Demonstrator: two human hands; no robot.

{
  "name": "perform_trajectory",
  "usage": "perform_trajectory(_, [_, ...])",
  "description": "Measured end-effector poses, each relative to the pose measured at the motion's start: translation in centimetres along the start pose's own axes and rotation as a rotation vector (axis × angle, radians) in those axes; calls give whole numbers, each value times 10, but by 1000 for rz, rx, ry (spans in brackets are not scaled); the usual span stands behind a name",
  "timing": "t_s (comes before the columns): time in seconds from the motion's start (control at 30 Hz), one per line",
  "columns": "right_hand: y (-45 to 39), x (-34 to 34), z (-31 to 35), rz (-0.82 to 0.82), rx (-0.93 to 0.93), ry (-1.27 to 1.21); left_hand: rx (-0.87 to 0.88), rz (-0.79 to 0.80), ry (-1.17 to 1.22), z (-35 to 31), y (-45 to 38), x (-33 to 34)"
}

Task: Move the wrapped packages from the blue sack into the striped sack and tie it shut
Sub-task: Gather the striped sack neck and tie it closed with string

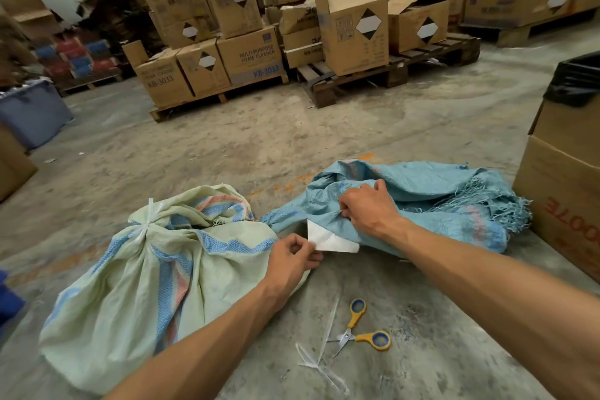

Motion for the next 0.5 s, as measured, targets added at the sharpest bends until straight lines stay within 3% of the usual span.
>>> perform_trajectory(0.13, [-2,-3,-7,-7,51,50,56,46,-31,-6,6,2])
perform_trajectory(0.5, [-8,-33,-30,-236,245,95,182,163,-53,-40,8,-14])
Point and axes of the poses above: each hand's wrist, its own y-axis away from the middle knuckle, its own x-axis out of the palm, z = x × y, the point moved 6 cm from there along -y, towards the middle knuckle, and after that the axes turned 14 degrees about -y, right-handed, at the moved point
